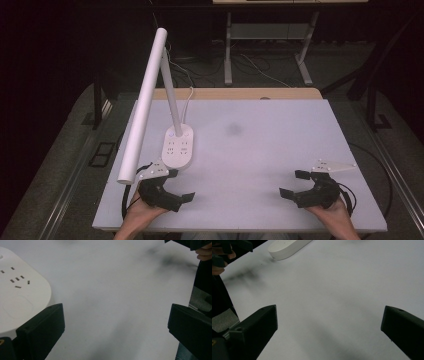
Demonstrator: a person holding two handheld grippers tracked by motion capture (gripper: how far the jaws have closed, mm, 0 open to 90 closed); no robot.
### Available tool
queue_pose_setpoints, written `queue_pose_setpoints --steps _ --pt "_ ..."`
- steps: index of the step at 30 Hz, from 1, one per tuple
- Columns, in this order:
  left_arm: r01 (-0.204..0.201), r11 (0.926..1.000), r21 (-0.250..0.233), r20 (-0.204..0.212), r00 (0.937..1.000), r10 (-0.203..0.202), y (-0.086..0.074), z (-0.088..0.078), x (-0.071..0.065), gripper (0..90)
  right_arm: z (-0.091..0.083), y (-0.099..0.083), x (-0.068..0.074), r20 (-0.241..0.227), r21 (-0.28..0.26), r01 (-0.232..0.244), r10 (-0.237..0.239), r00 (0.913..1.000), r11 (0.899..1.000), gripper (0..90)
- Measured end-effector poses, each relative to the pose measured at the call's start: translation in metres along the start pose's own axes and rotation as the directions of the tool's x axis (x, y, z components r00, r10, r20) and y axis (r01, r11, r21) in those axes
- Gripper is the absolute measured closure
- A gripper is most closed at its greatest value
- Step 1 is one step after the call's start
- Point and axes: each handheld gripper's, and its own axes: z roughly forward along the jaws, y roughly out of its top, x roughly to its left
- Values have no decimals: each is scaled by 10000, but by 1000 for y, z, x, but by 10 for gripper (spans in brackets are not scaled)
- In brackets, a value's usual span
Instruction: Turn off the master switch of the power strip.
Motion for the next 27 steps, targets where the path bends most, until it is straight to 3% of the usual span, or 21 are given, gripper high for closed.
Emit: queue_pose_setpoints --steps 27 --pt "34 9995 320 -334 9994 -23 20 -19 23 17 1 0 0 66 80 95 -95 9999 9999 2"
